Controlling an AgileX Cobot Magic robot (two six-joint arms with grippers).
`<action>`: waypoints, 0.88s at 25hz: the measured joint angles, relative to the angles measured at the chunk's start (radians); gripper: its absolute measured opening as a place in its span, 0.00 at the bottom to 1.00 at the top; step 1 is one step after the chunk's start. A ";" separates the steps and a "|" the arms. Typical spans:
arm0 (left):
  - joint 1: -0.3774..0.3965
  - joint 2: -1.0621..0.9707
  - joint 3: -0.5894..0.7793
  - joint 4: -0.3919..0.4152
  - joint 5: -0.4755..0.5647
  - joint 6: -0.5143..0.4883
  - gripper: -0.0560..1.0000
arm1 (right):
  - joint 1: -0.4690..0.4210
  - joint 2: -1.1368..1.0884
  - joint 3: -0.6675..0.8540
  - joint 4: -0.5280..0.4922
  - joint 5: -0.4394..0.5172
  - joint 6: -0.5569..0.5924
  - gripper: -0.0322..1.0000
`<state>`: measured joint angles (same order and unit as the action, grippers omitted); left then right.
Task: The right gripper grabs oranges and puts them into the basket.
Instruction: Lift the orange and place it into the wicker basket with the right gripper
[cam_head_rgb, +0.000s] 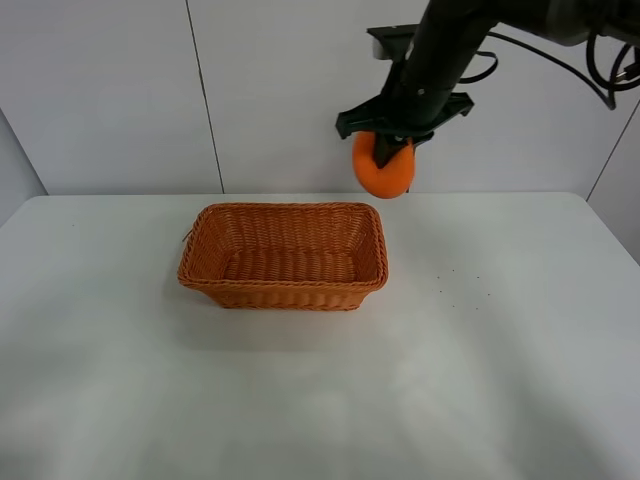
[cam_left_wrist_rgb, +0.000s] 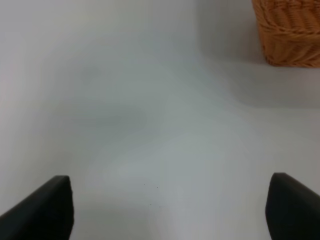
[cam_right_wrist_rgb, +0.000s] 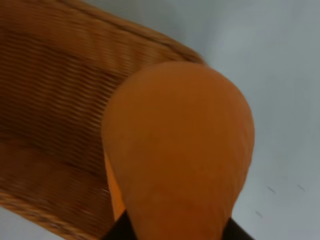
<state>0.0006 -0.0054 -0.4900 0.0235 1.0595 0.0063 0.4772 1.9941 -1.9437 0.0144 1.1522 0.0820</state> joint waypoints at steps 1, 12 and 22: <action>0.000 0.000 0.000 0.000 0.000 0.000 0.89 | 0.028 0.006 -0.001 0.000 -0.024 0.008 0.11; 0.000 0.000 0.000 0.000 0.000 0.000 0.89 | 0.146 0.249 -0.002 0.007 -0.298 0.054 0.11; 0.000 0.000 0.000 0.000 0.000 0.000 0.89 | 0.146 0.349 -0.018 0.011 -0.282 0.061 0.57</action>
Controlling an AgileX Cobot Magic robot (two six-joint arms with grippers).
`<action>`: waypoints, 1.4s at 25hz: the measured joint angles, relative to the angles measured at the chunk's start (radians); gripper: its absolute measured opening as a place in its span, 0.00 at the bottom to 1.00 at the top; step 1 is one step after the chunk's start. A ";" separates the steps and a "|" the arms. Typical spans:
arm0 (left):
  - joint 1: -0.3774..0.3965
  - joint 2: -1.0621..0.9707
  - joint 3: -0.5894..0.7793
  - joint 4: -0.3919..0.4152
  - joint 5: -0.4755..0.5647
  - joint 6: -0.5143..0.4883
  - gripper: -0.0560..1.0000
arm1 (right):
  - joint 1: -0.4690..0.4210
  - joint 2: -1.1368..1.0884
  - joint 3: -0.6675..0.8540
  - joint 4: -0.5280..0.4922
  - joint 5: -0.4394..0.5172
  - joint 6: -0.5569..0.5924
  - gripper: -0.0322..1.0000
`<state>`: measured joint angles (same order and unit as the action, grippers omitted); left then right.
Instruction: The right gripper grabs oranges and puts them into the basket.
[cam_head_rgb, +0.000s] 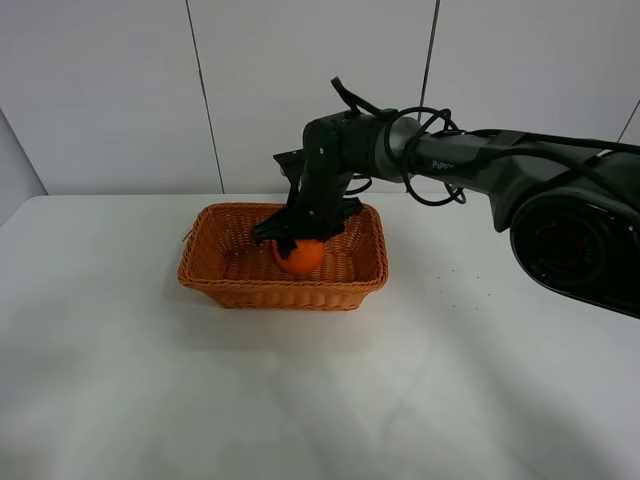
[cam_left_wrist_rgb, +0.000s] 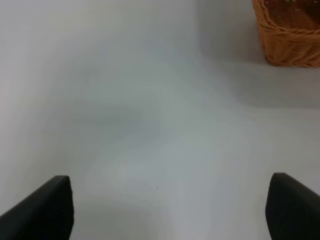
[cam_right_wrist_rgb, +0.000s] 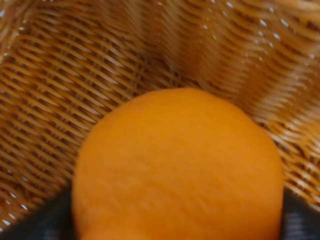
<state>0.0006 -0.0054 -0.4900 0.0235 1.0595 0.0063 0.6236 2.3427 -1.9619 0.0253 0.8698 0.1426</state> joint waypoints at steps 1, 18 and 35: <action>0.000 0.000 0.000 0.000 0.000 0.000 0.89 | 0.000 0.000 -0.013 0.000 0.009 -0.012 0.62; 0.000 0.000 0.000 0.000 0.000 0.000 0.89 | -0.115 -0.031 -0.413 0.016 0.341 -0.057 0.70; 0.000 0.000 0.000 0.000 0.000 0.000 0.89 | -0.615 -0.031 -0.413 0.044 0.348 -0.132 0.70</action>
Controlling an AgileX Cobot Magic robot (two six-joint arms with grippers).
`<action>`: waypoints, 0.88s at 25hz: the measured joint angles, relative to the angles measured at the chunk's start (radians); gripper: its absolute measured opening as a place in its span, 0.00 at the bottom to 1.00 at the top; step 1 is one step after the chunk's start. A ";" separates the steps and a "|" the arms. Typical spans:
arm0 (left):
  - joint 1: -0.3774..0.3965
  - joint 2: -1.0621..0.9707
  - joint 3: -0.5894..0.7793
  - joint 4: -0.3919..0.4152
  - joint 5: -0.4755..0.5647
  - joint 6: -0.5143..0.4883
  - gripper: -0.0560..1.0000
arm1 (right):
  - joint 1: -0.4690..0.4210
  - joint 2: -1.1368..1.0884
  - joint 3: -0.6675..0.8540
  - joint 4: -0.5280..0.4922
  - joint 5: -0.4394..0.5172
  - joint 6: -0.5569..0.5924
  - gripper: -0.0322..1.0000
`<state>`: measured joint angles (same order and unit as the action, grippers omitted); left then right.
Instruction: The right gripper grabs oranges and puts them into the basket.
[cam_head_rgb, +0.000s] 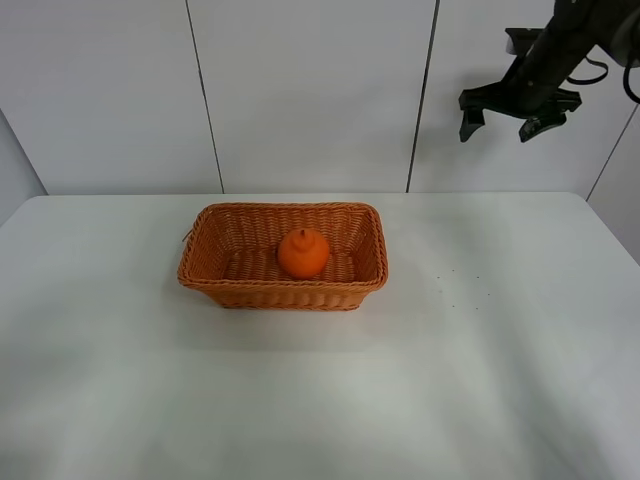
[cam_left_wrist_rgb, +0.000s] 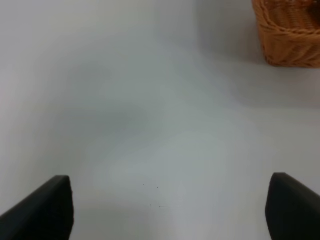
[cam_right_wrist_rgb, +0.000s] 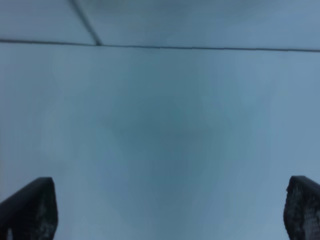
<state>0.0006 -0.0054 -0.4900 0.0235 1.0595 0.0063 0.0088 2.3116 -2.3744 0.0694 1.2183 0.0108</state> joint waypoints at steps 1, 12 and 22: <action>0.000 0.000 0.000 0.000 0.000 0.000 0.89 | -0.008 0.000 0.000 0.002 0.000 0.000 0.70; 0.000 0.000 0.000 0.000 0.000 0.000 0.89 | 0.013 -0.084 0.087 0.038 0.001 -0.018 0.70; 0.000 0.000 0.000 0.000 0.000 0.000 0.89 | 0.013 -0.430 0.586 0.037 -0.002 -0.023 0.70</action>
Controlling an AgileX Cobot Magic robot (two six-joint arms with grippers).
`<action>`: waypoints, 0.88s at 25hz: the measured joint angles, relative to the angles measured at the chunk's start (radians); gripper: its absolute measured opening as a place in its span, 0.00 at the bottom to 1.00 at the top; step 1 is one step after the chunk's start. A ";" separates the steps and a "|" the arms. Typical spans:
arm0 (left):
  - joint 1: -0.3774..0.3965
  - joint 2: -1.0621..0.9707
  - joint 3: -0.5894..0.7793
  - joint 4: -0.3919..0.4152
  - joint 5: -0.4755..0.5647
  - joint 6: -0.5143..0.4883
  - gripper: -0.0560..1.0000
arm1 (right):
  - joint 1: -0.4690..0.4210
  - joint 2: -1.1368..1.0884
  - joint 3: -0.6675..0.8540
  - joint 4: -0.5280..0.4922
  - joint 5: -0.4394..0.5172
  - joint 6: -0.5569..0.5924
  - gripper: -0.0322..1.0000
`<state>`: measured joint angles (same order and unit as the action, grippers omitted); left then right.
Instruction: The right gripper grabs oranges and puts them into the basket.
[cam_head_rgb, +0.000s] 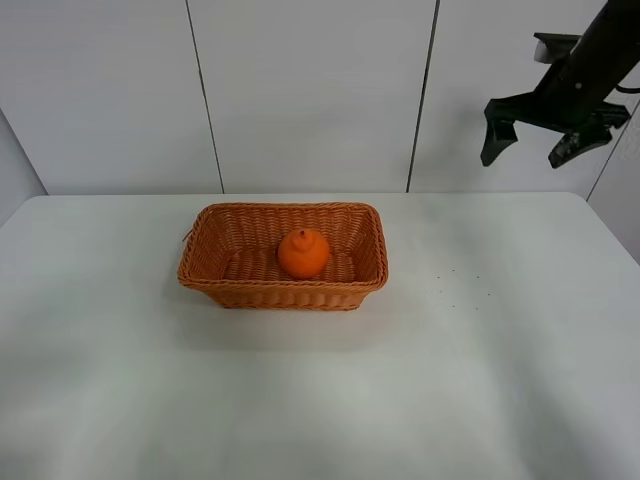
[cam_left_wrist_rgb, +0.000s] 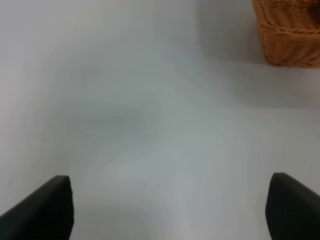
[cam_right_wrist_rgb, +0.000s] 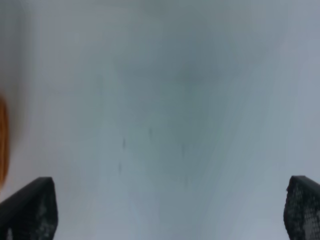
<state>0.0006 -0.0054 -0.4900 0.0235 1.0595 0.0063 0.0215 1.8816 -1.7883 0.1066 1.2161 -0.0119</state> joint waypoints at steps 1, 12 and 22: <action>0.000 0.000 0.000 0.000 0.000 0.000 0.89 | 0.000 -0.046 0.077 0.000 0.000 0.000 0.70; 0.000 0.000 0.000 0.000 0.000 0.000 0.89 | 0.000 -0.743 0.913 0.000 0.002 -0.013 0.70; 0.000 0.000 0.000 0.000 0.000 0.000 0.89 | 0.000 -1.427 1.284 -0.055 -0.184 -0.052 0.70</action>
<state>0.0006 -0.0054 -0.4900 0.0235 1.0595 0.0063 0.0215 0.4541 -0.5041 0.0515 1.0319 -0.0636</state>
